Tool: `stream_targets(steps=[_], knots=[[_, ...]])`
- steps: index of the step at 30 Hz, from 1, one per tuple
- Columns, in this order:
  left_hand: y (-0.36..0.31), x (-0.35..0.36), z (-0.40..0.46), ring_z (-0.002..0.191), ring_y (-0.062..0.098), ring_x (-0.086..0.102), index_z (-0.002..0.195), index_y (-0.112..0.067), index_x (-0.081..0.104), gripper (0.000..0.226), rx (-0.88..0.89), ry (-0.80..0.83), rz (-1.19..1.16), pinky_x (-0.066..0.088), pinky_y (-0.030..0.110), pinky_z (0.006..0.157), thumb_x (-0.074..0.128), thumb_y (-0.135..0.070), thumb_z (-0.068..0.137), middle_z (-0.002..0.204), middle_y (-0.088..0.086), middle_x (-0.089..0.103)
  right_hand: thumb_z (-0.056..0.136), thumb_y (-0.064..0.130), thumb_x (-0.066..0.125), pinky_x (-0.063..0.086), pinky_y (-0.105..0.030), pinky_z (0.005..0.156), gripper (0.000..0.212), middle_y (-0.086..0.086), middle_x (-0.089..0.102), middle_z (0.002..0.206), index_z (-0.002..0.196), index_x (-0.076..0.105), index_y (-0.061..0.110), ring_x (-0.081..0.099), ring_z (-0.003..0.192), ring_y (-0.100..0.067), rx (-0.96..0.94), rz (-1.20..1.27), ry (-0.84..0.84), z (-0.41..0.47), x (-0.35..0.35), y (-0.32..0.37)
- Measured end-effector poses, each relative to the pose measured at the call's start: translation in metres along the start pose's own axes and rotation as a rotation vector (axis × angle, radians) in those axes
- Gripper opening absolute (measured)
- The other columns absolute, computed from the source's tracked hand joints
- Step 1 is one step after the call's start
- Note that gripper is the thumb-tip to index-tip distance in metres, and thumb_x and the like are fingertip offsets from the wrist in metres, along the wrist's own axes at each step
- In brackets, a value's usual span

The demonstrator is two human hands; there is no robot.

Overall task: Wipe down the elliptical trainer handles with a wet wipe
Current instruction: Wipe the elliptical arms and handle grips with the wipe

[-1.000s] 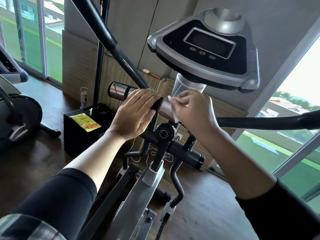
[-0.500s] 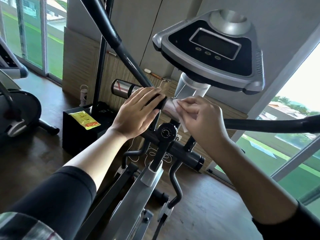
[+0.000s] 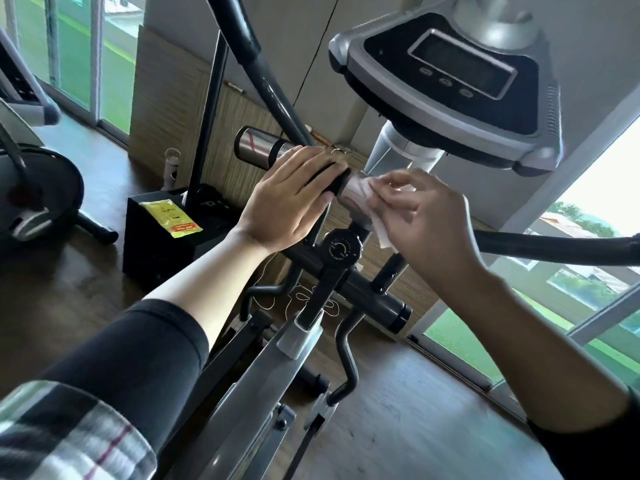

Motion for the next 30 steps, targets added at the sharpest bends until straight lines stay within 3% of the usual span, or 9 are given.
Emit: stream_targets(steps=[4, 10, 14, 17, 19, 21, 24, 26, 30], knots=[[0.0, 0.001, -0.003, 0.124, 0.033, 0.052, 0.126, 0.001, 0.059, 0.035, 0.01, -0.041, 0.01, 0.037, 0.045, 0.111, 0.051, -0.017, 0.098, 0.127, 0.017, 0.061, 0.09, 0.017, 0.064, 0.05, -0.015, 0.083, 0.023, -0.007, 0.067, 0.103, 0.105, 0.07, 0.001, 0.063, 0.088, -0.012, -0.081, 0.041, 0.005, 0.012, 0.01, 0.01], [-0.001, 0.0, -0.003, 0.122, 0.032, 0.053, 0.128, -0.001, 0.057, 0.036, 0.02, -0.081, 0.007, 0.038, 0.045, 0.11, 0.048, -0.019, 0.1, 0.127, 0.016, 0.061, 0.093, 0.019, 0.059, 0.034, -0.001, 0.095, 0.026, -0.009, 0.063, 0.115, 0.114, 0.067, 0.006, 0.047, 0.105, -0.001, -0.234, -0.154, -0.068, -0.027, -0.003, 0.005], [-0.002, 0.001, -0.004, 0.121, 0.032, 0.054, 0.128, -0.001, 0.058, 0.037, 0.023, -0.105, 0.017, 0.038, 0.046, 0.109, 0.044, -0.021, 0.101, 0.127, 0.016, 0.061, 0.095, 0.023, 0.056, 0.045, -0.019, 0.093, 0.026, -0.011, 0.063, 0.116, 0.112, 0.069, 0.006, 0.057, 0.108, -0.017, -0.323, -0.252, -0.06, -0.02, 0.012, 0.016], [-0.002, 0.001, -0.005, 0.12, 0.032, 0.054, 0.128, -0.001, 0.058, 0.037, 0.022, -0.13, 0.032, 0.038, 0.045, 0.109, 0.042, -0.022, 0.102, 0.125, 0.016, 0.062, 0.099, 0.035, 0.043, 0.044, -0.013, 0.091, 0.039, -0.004, 0.059, 0.122, 0.116, 0.067, 0.01, 0.051, 0.106, -0.002, -0.27, -0.203, -0.022, -0.013, 0.021, 0.013], [-0.002, 0.001, -0.006, 0.119, 0.032, 0.055, 0.128, -0.002, 0.059, 0.037, 0.032, -0.139, 0.035, 0.038, 0.045, 0.109, 0.043, -0.022, 0.102, 0.125, 0.015, 0.062, 0.099, 0.035, 0.043, 0.037, -0.003, 0.093, 0.038, -0.002, 0.059, 0.121, 0.115, 0.067, 0.01, 0.043, 0.108, 0.01, -0.307, -0.188, -0.004, -0.022, 0.02, 0.007], [-0.002, 0.001, -0.006, 0.118, 0.033, 0.056, 0.128, -0.001, 0.058, 0.037, 0.046, -0.14, 0.039, 0.039, 0.045, 0.108, 0.043, -0.022, 0.102, 0.125, 0.015, 0.062, 0.1, 0.031, 0.044, 0.035, -0.003, 0.096, 0.034, 0.0, 0.059, 0.121, 0.115, 0.067, 0.012, 0.037, 0.113, 0.017, -0.368, -0.208, 0.021, -0.034, 0.016, 0.003], [-0.001, 0.001, -0.006, 0.116, 0.033, 0.057, 0.128, -0.001, 0.059, 0.036, 0.062, -0.151, 0.033, 0.04, 0.046, 0.106, 0.045, -0.021, 0.101, 0.124, 0.015, 0.062, 0.099, 0.023, 0.049, 0.049, -0.017, 0.088, 0.026, 0.0, 0.061, 0.114, 0.114, 0.068, 0.012, 0.048, 0.112, 0.0, -0.494, -0.329, -0.019, -0.039, 0.015, 0.012], [-0.001, 0.0, -0.006, 0.116, 0.032, 0.057, 0.128, -0.001, 0.059, 0.035, 0.067, -0.163, 0.037, 0.04, 0.045, 0.106, 0.046, -0.021, 0.101, 0.124, 0.014, 0.062, 0.098, 0.019, 0.051, 0.051, -0.018, 0.085, 0.023, -0.002, 0.062, 0.111, 0.109, 0.069, 0.009, 0.052, 0.108, -0.008, -0.519, -0.359, -0.016, -0.033, 0.024, 0.02], [-0.003, -0.002, -0.005, 0.115, 0.032, 0.058, 0.127, -0.001, 0.059, 0.035, 0.081, -0.17, 0.041, 0.041, 0.044, 0.106, 0.047, -0.021, 0.101, 0.123, 0.014, 0.063, 0.1, 0.02, 0.046, 0.056, -0.039, 0.08, 0.027, -0.004, 0.061, 0.116, 0.115, 0.064, 0.007, 0.055, 0.111, -0.018, -0.561, -0.472, 0.021, -0.036, 0.036, 0.02]])
Point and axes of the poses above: each hand's wrist, its own z-axis towards the middle knuckle, its own x-axis out of the palm, y = z × x, the point moved 9 cm from there along z, towards the middle knuckle
